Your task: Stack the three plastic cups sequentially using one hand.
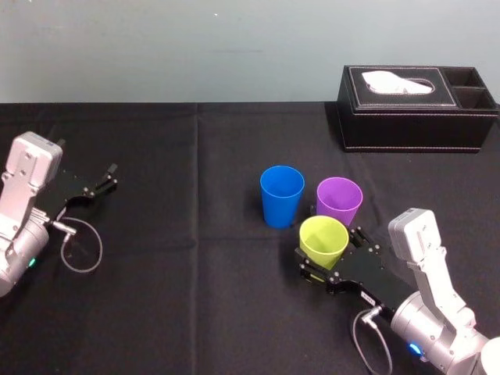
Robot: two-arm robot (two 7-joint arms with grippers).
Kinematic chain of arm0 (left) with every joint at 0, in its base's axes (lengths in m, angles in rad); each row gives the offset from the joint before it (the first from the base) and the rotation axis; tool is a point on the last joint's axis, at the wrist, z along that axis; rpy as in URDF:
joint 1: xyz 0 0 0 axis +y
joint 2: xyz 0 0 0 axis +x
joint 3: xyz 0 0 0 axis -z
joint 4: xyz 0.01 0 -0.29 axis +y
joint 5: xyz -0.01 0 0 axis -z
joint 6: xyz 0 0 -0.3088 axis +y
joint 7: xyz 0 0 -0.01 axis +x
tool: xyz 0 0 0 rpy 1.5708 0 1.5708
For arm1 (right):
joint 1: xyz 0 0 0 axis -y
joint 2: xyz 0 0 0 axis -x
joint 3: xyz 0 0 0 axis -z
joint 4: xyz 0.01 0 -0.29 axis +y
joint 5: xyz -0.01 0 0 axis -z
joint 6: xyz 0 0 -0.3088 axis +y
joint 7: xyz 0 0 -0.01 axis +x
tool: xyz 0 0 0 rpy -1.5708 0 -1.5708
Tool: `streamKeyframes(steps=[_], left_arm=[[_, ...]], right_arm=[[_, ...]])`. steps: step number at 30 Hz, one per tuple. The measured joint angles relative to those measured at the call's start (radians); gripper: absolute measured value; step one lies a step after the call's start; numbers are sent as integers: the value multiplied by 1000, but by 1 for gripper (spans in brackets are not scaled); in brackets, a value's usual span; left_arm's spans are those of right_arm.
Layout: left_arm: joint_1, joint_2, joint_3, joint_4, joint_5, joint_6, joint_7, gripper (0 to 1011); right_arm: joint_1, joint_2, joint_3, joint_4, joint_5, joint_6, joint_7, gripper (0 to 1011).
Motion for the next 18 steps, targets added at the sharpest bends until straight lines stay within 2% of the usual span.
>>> streamKeyframes(steps=[1,5,7,18], left_arm=[[0,0,0,0,0,0,0,1011],[0,0,0,0,0,0,0,1011],[0,0,0,0,0,0,0,1011],[0,0,0,0,0,0,0,1011]], right_arm=[[0,0,0,0,0,0,0,947],[0,0,0,0,0,0,0,813],[-1,0,0,-1,0,-1,0,786],[-1,1,0,-2,0,-1,-1,739]])
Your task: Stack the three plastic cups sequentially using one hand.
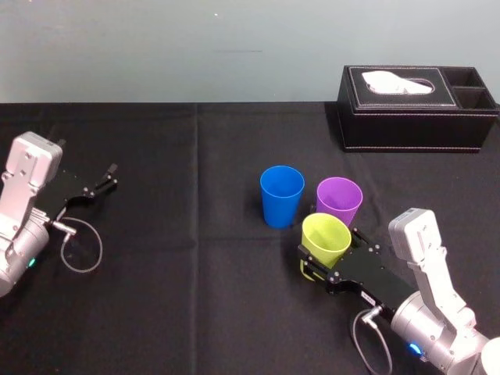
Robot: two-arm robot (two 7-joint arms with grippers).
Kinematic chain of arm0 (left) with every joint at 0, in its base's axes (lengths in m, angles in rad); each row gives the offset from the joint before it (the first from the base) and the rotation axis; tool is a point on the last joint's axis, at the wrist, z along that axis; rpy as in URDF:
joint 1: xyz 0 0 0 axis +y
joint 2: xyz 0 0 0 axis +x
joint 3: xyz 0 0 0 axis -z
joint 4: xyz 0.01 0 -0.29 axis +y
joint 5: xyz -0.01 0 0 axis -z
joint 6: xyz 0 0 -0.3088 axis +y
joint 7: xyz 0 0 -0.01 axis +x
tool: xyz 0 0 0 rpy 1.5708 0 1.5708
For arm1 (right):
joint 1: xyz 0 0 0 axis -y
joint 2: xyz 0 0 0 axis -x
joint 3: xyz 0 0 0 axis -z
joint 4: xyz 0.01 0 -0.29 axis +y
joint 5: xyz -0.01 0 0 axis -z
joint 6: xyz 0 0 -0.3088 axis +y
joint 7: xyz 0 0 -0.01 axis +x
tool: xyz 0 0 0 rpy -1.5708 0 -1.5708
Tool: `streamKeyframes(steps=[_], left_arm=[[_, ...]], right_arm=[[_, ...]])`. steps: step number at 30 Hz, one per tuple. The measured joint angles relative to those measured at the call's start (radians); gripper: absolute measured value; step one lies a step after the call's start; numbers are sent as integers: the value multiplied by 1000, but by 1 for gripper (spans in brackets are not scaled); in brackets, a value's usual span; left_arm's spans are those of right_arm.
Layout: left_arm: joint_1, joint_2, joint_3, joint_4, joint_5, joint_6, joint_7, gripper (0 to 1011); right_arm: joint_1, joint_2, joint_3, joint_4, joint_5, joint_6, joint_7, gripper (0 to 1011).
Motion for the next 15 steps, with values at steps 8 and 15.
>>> streamKeyframes(steps=[8,15], left_arm=[[0,0,0,0,0,0,0,1011],[0,0,0,0,0,0,0,1012]], right_arm=[[0,0,0,0,0,0,0,739],[-7,12,13,-14,24,4,20,739]])
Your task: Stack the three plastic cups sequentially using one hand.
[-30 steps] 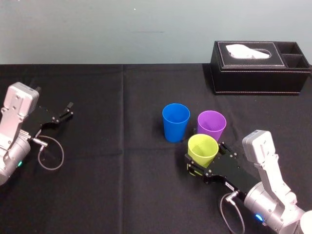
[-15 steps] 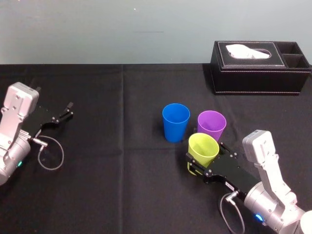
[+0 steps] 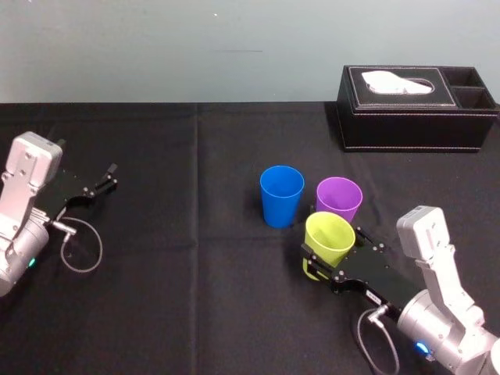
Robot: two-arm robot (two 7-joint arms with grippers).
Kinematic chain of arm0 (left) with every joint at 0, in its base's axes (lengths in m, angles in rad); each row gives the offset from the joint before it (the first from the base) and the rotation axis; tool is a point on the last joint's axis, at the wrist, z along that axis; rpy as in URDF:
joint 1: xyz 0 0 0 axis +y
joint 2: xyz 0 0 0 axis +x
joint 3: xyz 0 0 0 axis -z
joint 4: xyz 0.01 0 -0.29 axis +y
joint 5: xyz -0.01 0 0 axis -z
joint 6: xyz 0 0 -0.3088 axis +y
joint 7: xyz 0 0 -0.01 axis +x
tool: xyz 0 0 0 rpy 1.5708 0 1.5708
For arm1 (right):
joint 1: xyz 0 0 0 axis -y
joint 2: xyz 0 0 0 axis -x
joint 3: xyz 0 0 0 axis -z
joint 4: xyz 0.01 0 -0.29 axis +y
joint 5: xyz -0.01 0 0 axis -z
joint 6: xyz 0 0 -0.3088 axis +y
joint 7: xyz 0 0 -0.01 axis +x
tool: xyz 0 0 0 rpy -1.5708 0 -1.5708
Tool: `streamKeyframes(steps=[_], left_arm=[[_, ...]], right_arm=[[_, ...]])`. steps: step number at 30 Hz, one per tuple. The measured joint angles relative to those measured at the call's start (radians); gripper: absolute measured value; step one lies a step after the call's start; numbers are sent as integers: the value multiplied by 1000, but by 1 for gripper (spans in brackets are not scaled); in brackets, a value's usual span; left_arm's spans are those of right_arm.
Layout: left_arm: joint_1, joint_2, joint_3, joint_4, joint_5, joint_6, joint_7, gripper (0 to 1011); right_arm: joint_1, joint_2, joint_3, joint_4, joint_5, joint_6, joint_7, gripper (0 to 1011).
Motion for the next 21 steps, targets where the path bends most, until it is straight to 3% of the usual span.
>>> streamKeyframes(steps=[21], left_arm=[[0,0,0,0,0,0,0,1011]], right_arm=[[-26,106,23,-202,67,58,58,739]])
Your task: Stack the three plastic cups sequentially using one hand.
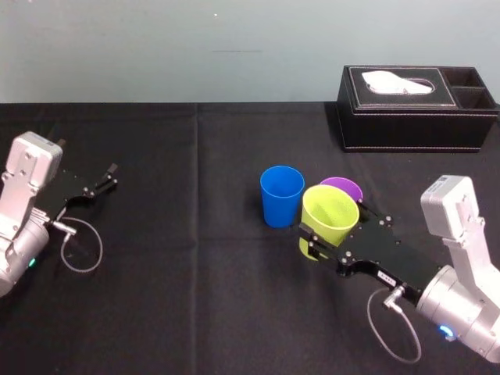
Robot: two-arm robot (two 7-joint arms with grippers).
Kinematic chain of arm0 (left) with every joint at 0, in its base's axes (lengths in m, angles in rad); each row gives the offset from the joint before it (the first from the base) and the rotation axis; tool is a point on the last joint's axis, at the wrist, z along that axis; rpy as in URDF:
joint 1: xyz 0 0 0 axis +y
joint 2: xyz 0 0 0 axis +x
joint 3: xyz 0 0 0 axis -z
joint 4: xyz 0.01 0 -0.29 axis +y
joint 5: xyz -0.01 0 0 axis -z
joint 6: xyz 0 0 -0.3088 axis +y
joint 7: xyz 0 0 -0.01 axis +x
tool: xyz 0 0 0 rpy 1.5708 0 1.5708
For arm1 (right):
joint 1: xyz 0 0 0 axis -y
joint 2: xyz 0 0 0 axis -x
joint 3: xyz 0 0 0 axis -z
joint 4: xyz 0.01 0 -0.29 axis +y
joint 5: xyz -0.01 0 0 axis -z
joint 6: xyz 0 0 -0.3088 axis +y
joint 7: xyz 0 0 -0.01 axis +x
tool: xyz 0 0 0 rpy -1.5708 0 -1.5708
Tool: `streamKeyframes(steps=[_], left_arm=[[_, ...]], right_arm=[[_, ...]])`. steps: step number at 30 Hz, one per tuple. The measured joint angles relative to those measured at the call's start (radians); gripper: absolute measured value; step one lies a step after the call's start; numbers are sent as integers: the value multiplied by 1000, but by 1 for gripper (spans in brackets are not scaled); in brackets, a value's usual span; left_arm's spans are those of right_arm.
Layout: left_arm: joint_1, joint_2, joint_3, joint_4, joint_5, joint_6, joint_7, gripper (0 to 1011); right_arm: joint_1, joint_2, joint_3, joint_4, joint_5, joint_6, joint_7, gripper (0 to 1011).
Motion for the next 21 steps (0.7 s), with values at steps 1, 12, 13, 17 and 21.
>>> streamKeyframes(steps=[1,12,13,17,21], left_arm=[[0,0,0,0,0,0,0,1011],[0,0,0,0,0,0,0,1011],[0,0,0,0,0,0,0,1011],[0,0,0,0,0,0,0,1011],[0,0,0,0,0,0,0,1011]], right_arm=[[3,4,1,-9,4,5,1,739],[28,18,6,-67,22,39,-18,739],[30,18,6,-70,22,42,-20,739],[50,17,1,-79,29,64,-29,739],[68,14,-5,-82,30,78,-37,739]])
